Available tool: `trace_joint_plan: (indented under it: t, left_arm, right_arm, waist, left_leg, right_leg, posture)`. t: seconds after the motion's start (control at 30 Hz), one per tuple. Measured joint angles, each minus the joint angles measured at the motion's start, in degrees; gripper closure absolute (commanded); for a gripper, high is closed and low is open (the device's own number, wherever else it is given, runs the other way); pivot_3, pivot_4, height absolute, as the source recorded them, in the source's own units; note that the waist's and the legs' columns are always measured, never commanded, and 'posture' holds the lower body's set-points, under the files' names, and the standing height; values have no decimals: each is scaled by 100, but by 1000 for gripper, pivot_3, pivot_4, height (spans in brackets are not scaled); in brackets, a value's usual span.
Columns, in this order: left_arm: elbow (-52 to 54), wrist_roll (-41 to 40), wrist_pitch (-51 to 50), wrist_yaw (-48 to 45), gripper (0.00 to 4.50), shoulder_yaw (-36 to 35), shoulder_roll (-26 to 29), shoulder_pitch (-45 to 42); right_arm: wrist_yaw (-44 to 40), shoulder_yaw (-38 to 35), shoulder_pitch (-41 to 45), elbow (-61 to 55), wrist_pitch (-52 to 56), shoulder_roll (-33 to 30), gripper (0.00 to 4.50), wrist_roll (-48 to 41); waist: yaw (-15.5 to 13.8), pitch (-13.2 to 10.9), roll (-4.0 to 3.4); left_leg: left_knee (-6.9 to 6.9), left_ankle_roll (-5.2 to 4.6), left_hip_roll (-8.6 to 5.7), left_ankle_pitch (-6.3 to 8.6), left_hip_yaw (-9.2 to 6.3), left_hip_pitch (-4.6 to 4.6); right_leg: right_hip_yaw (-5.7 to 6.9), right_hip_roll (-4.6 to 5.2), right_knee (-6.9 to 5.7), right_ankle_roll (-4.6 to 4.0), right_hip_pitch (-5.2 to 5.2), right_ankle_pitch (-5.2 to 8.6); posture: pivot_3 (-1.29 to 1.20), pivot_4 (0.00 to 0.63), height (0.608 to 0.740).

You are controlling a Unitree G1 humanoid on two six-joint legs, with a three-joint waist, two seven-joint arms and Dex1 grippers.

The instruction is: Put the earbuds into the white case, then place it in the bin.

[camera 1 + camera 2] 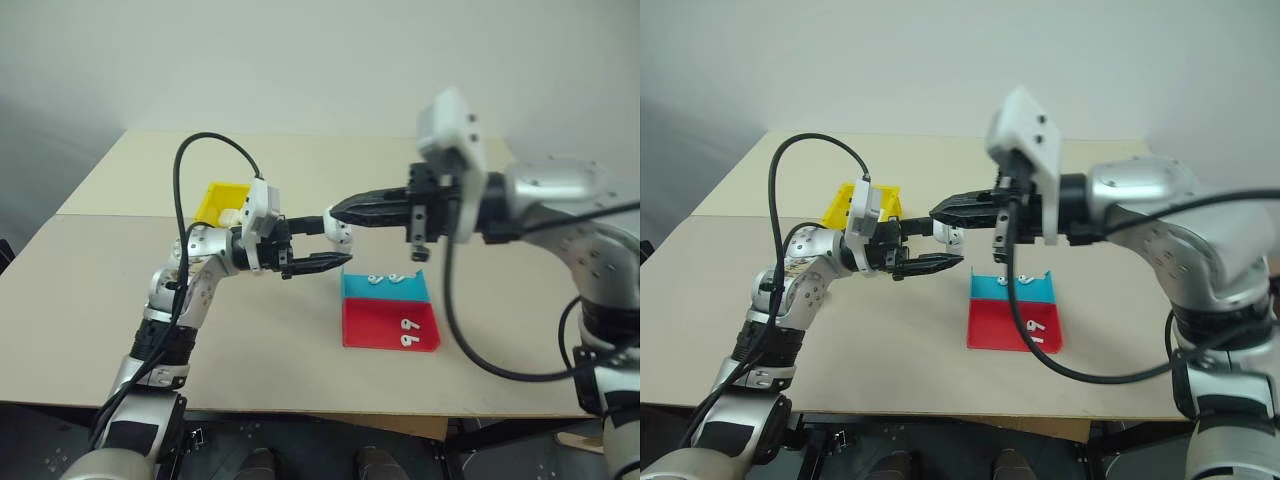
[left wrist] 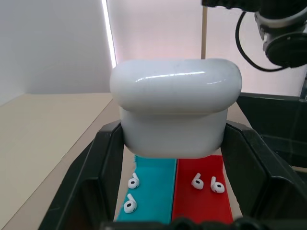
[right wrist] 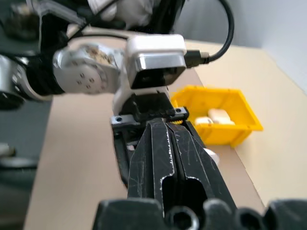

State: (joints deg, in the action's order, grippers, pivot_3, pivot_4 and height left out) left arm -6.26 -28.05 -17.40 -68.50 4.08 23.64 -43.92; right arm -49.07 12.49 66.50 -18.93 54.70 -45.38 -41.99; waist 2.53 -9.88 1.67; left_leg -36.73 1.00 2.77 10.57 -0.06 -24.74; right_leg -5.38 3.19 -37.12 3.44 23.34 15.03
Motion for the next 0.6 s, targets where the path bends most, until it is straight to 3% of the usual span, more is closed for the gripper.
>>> trace_joint_plan:
  t: [0.23, 0.4, 0.6]
  left_arm:
    - [-41, 103, 7, -50, 1736, 108, -21, -16]
    - [105, 92, -18, 53, 1736, 30, 79, 170]
    - [590, 3, -31, 475, 1736, -405, 240, 527]
  right_arm:
    - [-653, 1300, 599, 436, -454, 251, 4478, 1394]
    - [-1083, 1229, 412, 447, -602, -76, 4478, 1642]
    - [-939, 473, -198, 335, -259, -144, 4478, 1530]
  waist:
    - [-32, 0, 0]
    - [-57, 0, 0]
    - [-16, 0, 0]
  left_leg:
    - [-2, -1, -2, 1, -1, -7]
    - [-7, -1, -2, 1, -3, -15]
    - [-8, -1, 0, 1, -4, -14]
  right_leg:
    - [4, 1, -1, 1, 1, 0]
    - [6, 5, 2, 1, 3, 0]
    - [4, 4, -4, 0, 5, 0]
  posture:
    - [0, 150, 740]
    - [0, 150, 740]
    - [0, 150, 740]
